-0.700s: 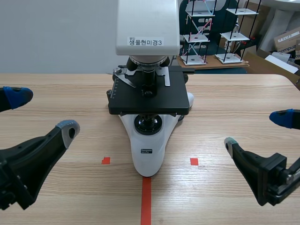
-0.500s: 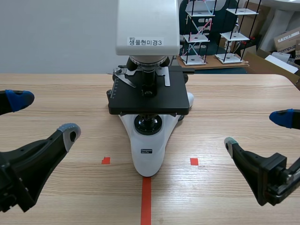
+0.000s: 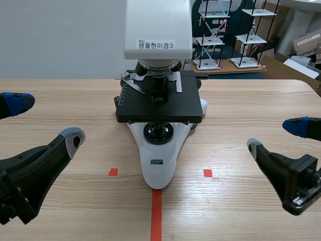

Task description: Point at the eyepiece

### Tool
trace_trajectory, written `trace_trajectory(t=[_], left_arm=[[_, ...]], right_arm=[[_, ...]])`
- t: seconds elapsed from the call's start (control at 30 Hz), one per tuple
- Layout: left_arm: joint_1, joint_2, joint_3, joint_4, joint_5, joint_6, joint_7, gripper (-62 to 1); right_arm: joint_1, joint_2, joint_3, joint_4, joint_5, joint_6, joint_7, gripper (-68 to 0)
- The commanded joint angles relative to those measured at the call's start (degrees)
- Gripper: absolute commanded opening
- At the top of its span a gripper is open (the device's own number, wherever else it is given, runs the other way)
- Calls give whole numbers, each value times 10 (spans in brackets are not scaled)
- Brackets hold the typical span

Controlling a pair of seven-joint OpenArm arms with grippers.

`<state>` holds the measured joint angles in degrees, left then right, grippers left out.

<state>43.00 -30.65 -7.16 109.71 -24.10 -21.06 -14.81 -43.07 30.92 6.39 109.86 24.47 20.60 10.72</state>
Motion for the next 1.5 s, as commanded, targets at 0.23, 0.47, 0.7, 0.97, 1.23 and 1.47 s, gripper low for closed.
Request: trace_trajectory(t=[0.23,0.47,0.7,0.97,1.23,1.47], left_arm=[[0,0,0,8,-5,0,-8,14],[0,0,0,8,-5,0,-8,14],[0,0,0,8,-5,0,-8,14],[0,0,0,8,-5,0,-8,14],[0,0,0,8,-5,0,-8,14],[0,0,0,8,-5,0,-8,14]], right_arm=[[33,132,8,6,23,0,53,-644],[142,189,8,6,61,0,36,-657],[289,191,8,-5,63,0,5,-667],[462,190,-11,-68,62,48,0,-667],[664,164,-142,-173,51,48,-50,-667],[774,103,-230,-257,27,48,-61,-667]])
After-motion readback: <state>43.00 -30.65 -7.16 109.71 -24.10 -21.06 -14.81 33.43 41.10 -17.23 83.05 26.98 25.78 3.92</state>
